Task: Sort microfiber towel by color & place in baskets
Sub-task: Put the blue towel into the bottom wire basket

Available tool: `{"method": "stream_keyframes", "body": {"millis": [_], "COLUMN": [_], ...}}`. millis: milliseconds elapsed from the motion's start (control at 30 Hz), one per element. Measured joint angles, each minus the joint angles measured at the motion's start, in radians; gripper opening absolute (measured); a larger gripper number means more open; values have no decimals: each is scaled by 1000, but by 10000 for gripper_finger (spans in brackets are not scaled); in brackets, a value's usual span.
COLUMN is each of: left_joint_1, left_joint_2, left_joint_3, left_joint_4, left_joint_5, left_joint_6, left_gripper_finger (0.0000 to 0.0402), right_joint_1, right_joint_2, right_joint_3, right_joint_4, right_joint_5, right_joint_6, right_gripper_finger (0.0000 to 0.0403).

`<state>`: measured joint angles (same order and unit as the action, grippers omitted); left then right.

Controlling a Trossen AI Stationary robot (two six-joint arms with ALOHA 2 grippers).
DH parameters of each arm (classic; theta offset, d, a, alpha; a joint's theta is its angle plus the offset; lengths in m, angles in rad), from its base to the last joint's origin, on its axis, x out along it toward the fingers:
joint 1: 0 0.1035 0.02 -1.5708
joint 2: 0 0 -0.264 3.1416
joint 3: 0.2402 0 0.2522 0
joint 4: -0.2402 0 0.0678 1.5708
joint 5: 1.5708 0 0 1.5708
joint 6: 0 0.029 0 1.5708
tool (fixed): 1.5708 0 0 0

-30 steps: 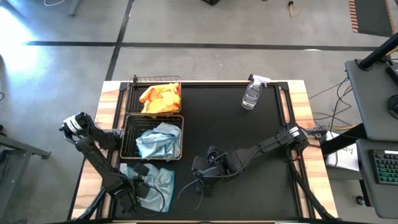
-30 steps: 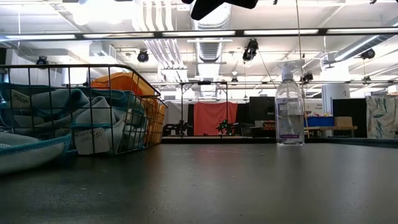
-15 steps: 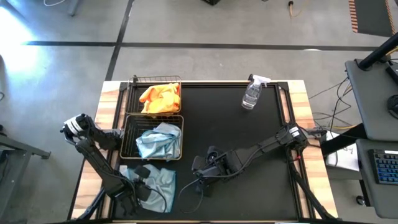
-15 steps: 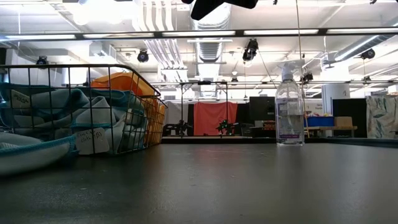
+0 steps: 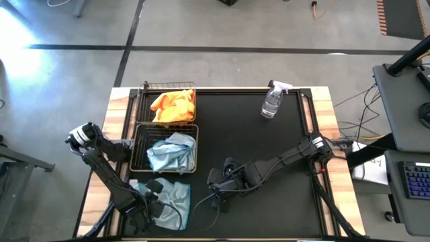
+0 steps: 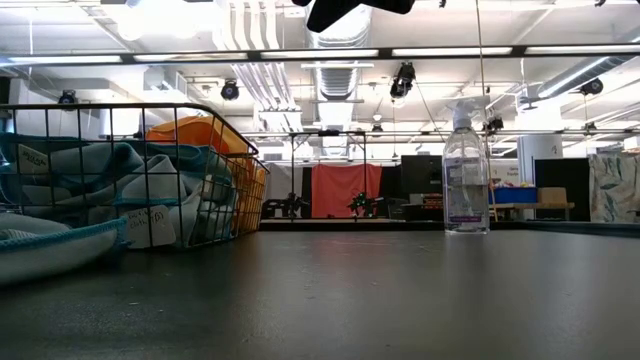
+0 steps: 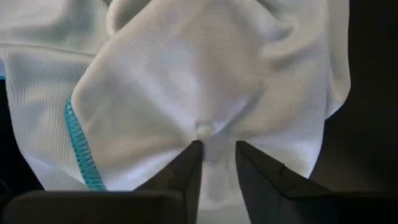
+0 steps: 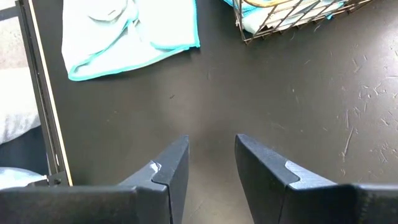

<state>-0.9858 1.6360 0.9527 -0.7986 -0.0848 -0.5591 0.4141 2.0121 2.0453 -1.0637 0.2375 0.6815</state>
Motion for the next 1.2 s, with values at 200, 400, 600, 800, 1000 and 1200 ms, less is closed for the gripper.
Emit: {"method": "stream_keyframes", "body": {"millis": [200,400,600,800,1000,1200], "left_joint_1": [0,2,32,71,76,76], "left_joint_2": [0,0,-1,-2,-2,-2], "left_joint_3": [0,1,1,1,-17,-35], "left_joint_4": [-2,1,2,43,85,91], "left_joint_5": [19,13,-37,-48,-48,-48], "left_joint_6": [0,46,114,156,195,188], "left_gripper_finger": [129,159,172,174,175,175], "right_joint_1": [0,0,0,0,0,0], "right_joint_2": [0,0,0,0,0,0], "right_joint_3": [0,0,0,0,0,0], "right_joint_4": [0,0,0,0,0,0], "right_joint_5": [0,0,0,0,0,0], "right_joint_6": [0,0,0,0,0,0], "right_gripper_finger": [123,123,123,123,123,123]}}
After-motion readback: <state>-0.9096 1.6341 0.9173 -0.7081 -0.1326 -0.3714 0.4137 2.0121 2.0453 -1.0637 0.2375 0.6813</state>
